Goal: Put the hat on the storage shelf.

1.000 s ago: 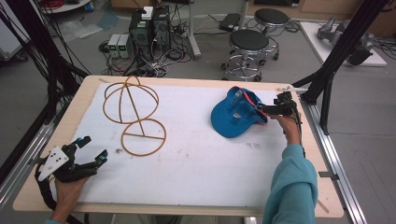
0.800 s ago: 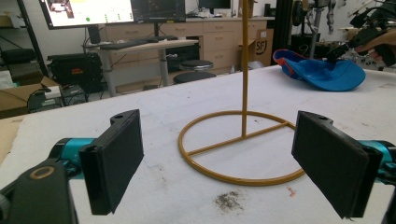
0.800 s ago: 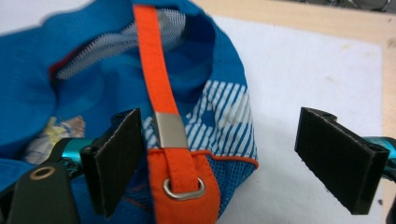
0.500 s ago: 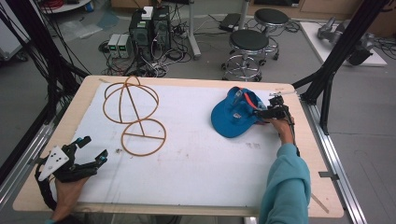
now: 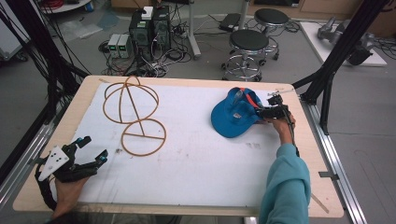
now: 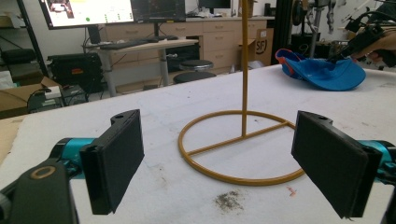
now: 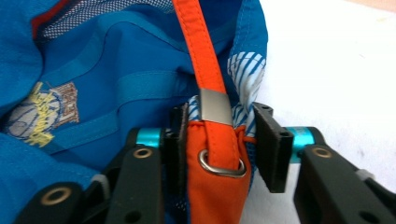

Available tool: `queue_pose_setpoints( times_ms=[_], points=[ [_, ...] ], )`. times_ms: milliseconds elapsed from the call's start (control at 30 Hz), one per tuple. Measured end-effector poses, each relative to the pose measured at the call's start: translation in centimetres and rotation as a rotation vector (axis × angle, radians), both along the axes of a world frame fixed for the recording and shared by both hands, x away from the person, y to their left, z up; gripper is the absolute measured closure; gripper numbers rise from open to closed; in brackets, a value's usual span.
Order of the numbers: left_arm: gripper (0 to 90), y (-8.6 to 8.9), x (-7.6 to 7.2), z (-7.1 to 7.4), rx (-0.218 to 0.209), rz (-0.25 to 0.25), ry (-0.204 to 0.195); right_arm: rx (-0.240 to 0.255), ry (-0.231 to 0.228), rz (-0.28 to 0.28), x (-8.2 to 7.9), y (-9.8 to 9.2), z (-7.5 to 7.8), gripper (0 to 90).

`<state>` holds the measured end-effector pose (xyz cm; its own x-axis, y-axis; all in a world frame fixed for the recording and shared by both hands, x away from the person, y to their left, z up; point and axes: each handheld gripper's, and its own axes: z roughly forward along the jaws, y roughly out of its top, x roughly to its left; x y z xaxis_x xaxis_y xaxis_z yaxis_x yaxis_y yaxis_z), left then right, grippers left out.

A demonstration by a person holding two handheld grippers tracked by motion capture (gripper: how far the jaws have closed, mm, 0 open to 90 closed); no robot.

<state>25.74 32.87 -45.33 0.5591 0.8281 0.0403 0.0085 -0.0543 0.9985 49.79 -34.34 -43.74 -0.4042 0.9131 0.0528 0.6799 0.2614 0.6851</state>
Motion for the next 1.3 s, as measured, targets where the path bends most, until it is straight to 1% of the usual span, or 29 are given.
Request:
queue_pose_setpoints(
  times_ms=[100,233,300,333,400,433,467,533,700,833,933,1033,1167,1300],
  points=[
    [17.0,0.0,0.0,0.0,0.001,0.001,-0.001,0.033,0.011,-0.012,-0.1,-0.1,0.2,64.3],
    [17.0,0.0,0.0,0.0,0.002,0.000,0.000,0.073,0.000,-0.010,-0.4,-0.2,0.7,64.7],
    [17.0,0.0,0.0,0.0,0.001,0.000,0.000,0.058,-0.018,-0.002,-0.5,-0.2,1.1,64.5],
    [17.1,0.0,0.0,0.0,0.001,0.000,0.000,0.056,-0.019,-0.003,-0.6,-0.1,1.3,64.4],
    [17.2,0.0,0.0,0.0,0.001,-0.001,0.000,0.063,-0.011,0.003,-0.7,-0.1,1.3,64.5],
    [17.2,0.0,0.0,0.0,0.001,-0.001,-0.001,0.057,-0.008,0.007,-0.7,-0.1,1.3,64.6],
    [17.2,0.0,0.0,0.0,0.002,-0.002,0.000,0.062,-0.002,0.001,-0.8,-0.1,1.4,64.8],
    [17.1,0.0,0.0,0.0,0.002,-0.002,0.000,0.068,-0.011,0.003,-0.9,0.0,1.7,65.2],
    [17.2,0.0,0.0,0.0,0.005,-0.002,-0.001,0.087,-0.056,0.005,-1.4,0.1,3.0,65.8],
    [17.2,0.0,0.0,0.0,0.005,-0.003,-0.001,0.081,-0.085,0.012,-2.1,0.1,4.2,66.9],
    [17.2,0.0,0.0,0.0,0.004,-0.003,-0.002,0.089,-0.116,0.020,-2.7,0.2,5.1,67.1],
    [17.2,0.0,0.0,0.0,0.002,-0.003,-0.003,0.104,-0.147,0.029,-3.4,0.3,6.2,67.2],
    [17.1,0.0,0.0,0.0,0.002,-0.003,-0.002,0.115,-0.184,0.022,-4.4,0.2,7.5,67.3],
    [17.1,0.0,0.0,0.0,0.004,-0.003,-0.002,0.109,-0.222,0.019,-5.4,0.1,8.9,67.4]
  ],
)
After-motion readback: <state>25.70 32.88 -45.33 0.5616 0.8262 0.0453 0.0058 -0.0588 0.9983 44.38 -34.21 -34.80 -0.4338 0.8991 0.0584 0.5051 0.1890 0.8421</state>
